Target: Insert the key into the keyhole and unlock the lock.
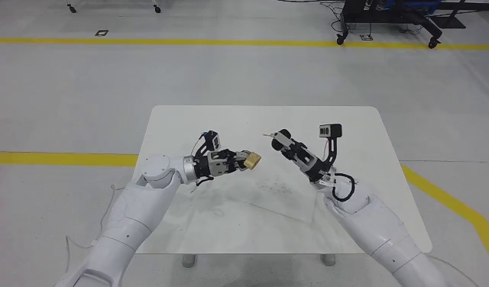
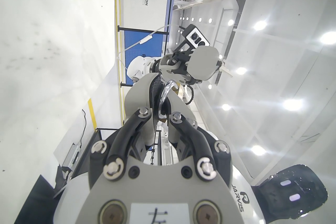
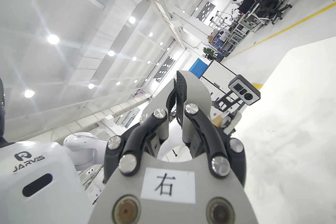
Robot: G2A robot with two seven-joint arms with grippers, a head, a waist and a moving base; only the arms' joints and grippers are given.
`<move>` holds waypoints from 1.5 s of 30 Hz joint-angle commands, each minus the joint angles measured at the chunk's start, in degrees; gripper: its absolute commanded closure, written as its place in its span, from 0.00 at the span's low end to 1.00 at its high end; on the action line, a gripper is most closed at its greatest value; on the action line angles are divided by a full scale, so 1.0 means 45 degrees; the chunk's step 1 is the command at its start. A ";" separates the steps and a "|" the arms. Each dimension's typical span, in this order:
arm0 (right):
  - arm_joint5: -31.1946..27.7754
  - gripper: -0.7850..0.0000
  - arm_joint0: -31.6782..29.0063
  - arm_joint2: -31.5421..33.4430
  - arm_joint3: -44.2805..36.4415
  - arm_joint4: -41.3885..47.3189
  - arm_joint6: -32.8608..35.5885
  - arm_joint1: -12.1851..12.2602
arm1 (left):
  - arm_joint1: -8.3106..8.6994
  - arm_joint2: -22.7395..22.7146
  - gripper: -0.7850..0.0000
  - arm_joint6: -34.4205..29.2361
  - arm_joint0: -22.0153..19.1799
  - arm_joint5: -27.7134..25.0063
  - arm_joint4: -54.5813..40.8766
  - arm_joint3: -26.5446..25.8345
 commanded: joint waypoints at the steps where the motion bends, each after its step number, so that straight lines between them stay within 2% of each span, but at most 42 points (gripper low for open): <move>1: 0.0205 1.00 0.0183 -0.0233 0.0169 -0.0266 -0.0069 -0.0124 | 0.0004 0.0015 1.00 -0.0140 -0.0028 -0.0054 0.0088 0.0041; 11: 0.0911 1.00 0.0518 -0.0669 0.0235 -0.1717 0.1063 -0.0339 | -0.0028 0.0045 1.00 -0.0052 -0.0089 0.0105 0.0107 0.0147; 17: 0.0596 1.00 0.0301 -0.0334 0.0028 -0.0522 0.2333 -0.0267 | -0.0083 -0.0108 1.00 0.0666 -0.0081 0.0627 -0.0441 0.0359; 22: 0.0438 1.00 0.0148 0.0003 -0.0009 0.0029 0.2466 -0.0216 | -0.0101 -0.0350 1.00 0.1169 -0.0077 0.0652 -0.0824 0.0403; 31: 0.0438 1.00 0.0148 0.0003 -0.0009 0.0029 0.2466 -0.0216 | -0.0101 -0.0350 1.00 0.1169 -0.0077 0.0652 -0.0824 0.0403; 32: 0.0761 1.00 0.0052 -0.0002 -0.0087 0.0068 0.2402 -0.0218 | -0.0107 -0.0343 1.00 0.1512 0.0013 0.0829 -0.0811 0.0385; 35: 0.1228 1.00 -0.0420 0.0421 -0.0465 -0.0241 0.1401 -0.0184 | -0.0147 -0.0222 1.00 0.2303 -0.0038 0.2392 -0.0933 0.0381; 39: 0.3003 1.00 -0.1459 0.1074 -0.1501 -0.1132 0.0192 -0.0032 | -0.0253 -0.0094 1.00 0.3524 -0.0269 0.3825 -0.1169 0.0455; 42: 0.4761 1.00 -0.2466 0.1675 -0.2748 -0.1884 -0.0783 0.0117 | -0.0352 0.0022 1.00 0.4608 -0.0228 0.4060 -0.1227 0.0265; 45: 0.5792 1.00 -0.3481 0.2143 -0.4063 -0.2520 -0.1715 0.0211 | -0.0441 0.0205 1.00 0.5428 -0.0169 0.4106 -0.1081 0.0051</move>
